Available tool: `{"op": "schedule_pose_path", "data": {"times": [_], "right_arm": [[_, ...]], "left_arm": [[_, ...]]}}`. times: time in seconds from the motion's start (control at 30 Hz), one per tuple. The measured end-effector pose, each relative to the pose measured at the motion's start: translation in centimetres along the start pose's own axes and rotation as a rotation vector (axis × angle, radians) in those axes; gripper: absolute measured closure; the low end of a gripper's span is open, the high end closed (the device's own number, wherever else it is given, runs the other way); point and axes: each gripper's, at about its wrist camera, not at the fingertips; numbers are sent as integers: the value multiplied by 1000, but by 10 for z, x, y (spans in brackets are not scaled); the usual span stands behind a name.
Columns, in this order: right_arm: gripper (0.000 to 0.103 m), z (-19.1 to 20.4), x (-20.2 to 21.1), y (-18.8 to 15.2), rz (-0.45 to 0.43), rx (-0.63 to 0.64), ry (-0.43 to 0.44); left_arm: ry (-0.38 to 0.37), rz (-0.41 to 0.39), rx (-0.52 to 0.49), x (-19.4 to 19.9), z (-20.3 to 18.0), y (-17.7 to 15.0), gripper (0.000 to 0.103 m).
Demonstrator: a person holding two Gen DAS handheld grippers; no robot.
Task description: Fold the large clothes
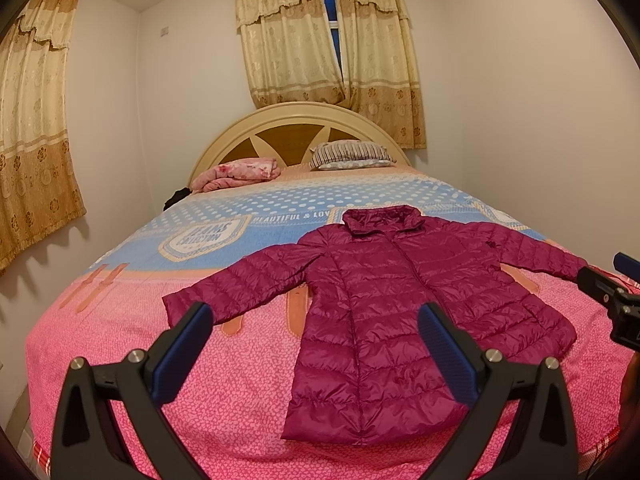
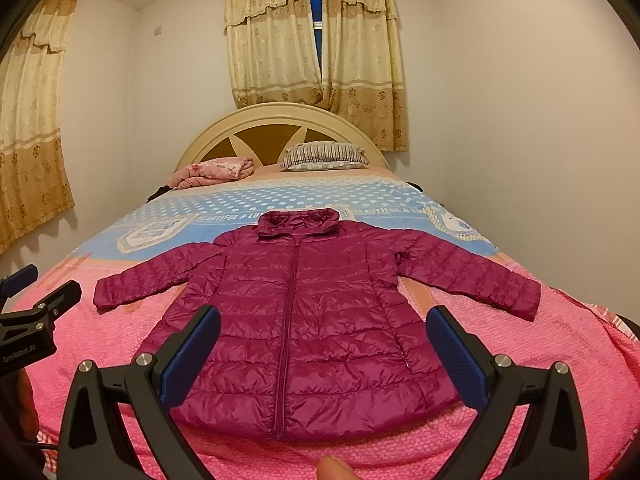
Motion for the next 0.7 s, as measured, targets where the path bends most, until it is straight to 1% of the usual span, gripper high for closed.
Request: {"op": "schedule_pose_path", "data": {"times": [0.17,0.33,0.5,0.6,0.7], "right_arm": [[1,-3,-4,1,14,-14,8],[1,-3,-19,-1,56,0,-6],[1,-11,-47,-5,104,24,-64],[1,-24,-64,-4,123,14,-97],[1,-42,-78,-1,137,-12,-111]], "left_arm": [[2,9,5,-4,1,0,0],[-2,29,15,-15,1,-2,0],[-19,59,-15,-36,-5,3,0],[-21,64,-38,-48,-14,10,0],[-31,65,-43,-59,-21,18,0]]}}
Point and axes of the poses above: each gripper's, at about its wrist camera, not at the fingertips, and x roughly against the way its jaws point, z to its left, y to its top, and after that the axes turned 13 degrees about z, right-handed
